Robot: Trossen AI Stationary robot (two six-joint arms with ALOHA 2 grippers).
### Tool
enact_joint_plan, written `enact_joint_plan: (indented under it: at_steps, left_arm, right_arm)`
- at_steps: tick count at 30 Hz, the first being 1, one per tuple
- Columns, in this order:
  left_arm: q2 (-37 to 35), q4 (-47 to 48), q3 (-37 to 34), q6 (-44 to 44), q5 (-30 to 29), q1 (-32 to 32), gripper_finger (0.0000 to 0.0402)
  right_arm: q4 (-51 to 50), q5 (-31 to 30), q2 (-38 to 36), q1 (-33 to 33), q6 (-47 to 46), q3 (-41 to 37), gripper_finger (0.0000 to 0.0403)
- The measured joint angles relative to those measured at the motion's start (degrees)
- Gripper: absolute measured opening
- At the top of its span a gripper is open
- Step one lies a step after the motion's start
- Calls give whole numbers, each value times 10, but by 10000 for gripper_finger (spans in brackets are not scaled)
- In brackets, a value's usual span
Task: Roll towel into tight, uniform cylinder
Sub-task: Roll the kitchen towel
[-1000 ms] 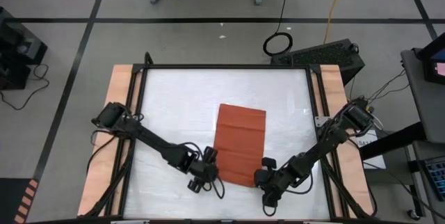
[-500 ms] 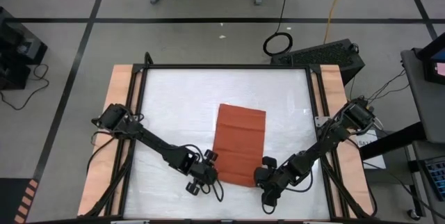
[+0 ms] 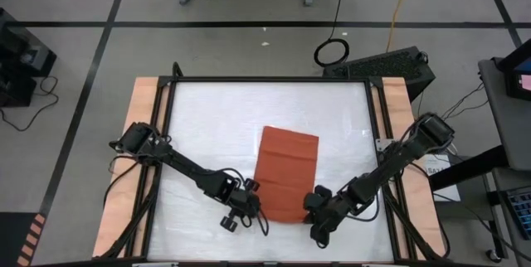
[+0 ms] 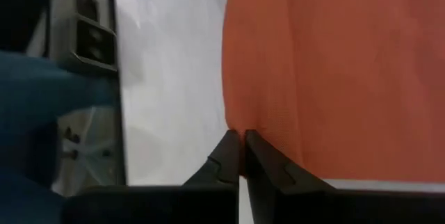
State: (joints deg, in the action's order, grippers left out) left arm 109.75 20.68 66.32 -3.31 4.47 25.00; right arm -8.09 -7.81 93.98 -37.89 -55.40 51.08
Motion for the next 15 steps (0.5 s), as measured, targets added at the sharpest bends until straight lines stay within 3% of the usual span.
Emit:
enact_joint_plan:
  at_steps: [6, 15]
  left_arm:
    - [6, 2, 1, 0, -2, 0, 79]
    - [8, 24, 19, 11, -9, -3, 168]
  right_arm:
    - [22, 0, -30, 9, -92, -43, 0]
    - [213, 4, -30, 12, -214, -168, 0]
